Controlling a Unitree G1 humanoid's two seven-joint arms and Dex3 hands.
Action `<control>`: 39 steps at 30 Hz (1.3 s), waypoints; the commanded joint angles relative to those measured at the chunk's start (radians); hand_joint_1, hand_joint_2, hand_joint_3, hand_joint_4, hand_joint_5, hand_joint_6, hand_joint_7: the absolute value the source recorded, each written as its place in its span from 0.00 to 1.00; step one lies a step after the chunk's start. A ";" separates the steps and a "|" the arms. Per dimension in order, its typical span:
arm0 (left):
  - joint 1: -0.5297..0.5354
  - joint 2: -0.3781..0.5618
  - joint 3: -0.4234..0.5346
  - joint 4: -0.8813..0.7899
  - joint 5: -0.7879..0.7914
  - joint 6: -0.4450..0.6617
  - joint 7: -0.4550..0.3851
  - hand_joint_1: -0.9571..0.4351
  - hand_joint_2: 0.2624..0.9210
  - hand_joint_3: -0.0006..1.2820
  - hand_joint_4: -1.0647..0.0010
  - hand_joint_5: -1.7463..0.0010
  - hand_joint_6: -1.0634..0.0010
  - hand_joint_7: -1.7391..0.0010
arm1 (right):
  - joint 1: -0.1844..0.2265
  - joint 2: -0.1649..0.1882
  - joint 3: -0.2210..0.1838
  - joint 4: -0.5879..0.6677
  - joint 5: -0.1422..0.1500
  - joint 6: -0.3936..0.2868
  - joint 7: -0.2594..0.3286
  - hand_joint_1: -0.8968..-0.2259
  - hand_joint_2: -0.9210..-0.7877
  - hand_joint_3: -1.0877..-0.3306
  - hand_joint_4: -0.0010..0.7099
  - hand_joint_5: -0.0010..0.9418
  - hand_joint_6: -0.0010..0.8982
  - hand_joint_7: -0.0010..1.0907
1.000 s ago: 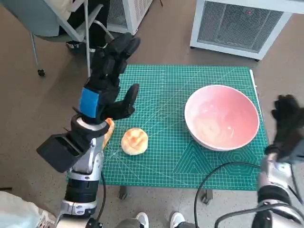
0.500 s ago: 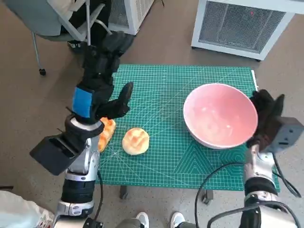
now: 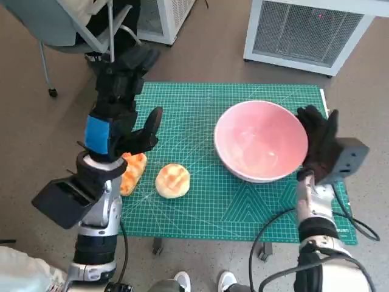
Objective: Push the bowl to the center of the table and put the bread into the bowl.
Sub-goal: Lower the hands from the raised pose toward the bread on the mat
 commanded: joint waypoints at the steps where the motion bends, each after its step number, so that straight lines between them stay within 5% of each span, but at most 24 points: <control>1: 0.023 0.013 0.007 -0.040 0.018 0.018 0.016 0.53 0.74 0.55 1.00 0.64 1.00 0.54 | -0.016 0.032 0.014 0.019 -0.018 0.030 -0.013 0.63 0.00 0.35 0.35 0.00 0.10 0.42; 16: 0.051 0.025 0.023 -0.073 0.023 0.051 0.040 0.51 0.78 0.51 1.00 0.64 1.00 0.53 | -0.064 0.072 0.037 0.024 -0.038 0.062 -0.025 0.62 0.00 0.33 0.34 0.00 0.07 0.43; 27: 0.074 0.040 0.047 -0.079 0.023 0.064 0.051 0.51 0.81 0.49 1.00 0.65 1.00 0.54 | -0.084 0.051 0.041 0.016 -0.048 0.052 -0.025 0.61 0.00 0.32 0.35 0.00 0.07 0.44; 35: 0.116 0.112 0.079 -0.120 0.145 0.138 0.109 0.50 0.85 0.43 0.98 0.64 1.00 0.53 | -0.099 0.019 0.054 -0.022 -0.055 -0.021 -0.046 0.65 0.00 0.32 0.35 0.00 0.06 0.45; 39: 0.150 0.181 0.079 -0.198 0.248 0.290 0.119 0.53 0.96 0.29 0.85 0.78 0.97 0.55 | -0.099 0.009 0.076 -0.071 -0.066 -0.102 -0.048 0.63 0.00 0.33 0.35 0.00 0.05 0.47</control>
